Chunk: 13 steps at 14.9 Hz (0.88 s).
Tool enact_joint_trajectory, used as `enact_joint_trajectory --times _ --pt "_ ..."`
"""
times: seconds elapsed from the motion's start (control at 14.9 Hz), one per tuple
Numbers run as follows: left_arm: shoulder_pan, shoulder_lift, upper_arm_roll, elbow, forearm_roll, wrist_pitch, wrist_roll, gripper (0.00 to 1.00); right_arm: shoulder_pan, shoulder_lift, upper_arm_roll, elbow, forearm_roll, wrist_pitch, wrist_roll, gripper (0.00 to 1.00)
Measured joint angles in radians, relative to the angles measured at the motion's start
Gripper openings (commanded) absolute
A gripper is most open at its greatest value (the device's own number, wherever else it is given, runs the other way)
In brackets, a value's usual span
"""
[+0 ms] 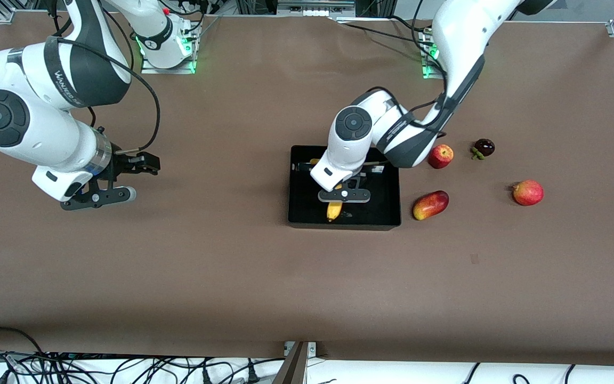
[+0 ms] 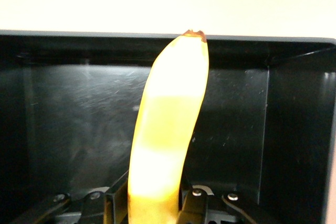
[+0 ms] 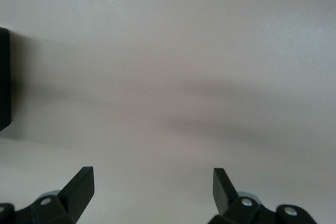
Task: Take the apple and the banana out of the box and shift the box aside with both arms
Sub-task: 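Lift the banana out with the left gripper while the right gripper reaches the tray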
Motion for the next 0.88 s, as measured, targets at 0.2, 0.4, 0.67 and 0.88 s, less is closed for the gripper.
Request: enact_joint_trajectory --times 0.2,0.4,0.67,0.88 --pt "0.041 -0.013 0.001 0.106 -0.031 -0.226 0.152 0.04 0.036 0.002 0.001 0.000 0.028 -0.002 0.033 1.00" --pt "0.139 -0.014 0.004 0.146 -0.035 -0.376 0.381 0.06 0.086 0.023 0.003 -0.002 0.099 0.019 0.139 1.00" --pt "0.305 -0.006 0.014 0.134 -0.034 -0.479 0.698 0.06 0.178 0.087 0.006 -0.012 0.137 0.122 0.308 1.00" --pt "0.448 0.015 0.021 0.113 -0.034 -0.479 0.923 0.07 0.269 0.149 0.009 -0.020 0.157 0.210 0.459 1.00"
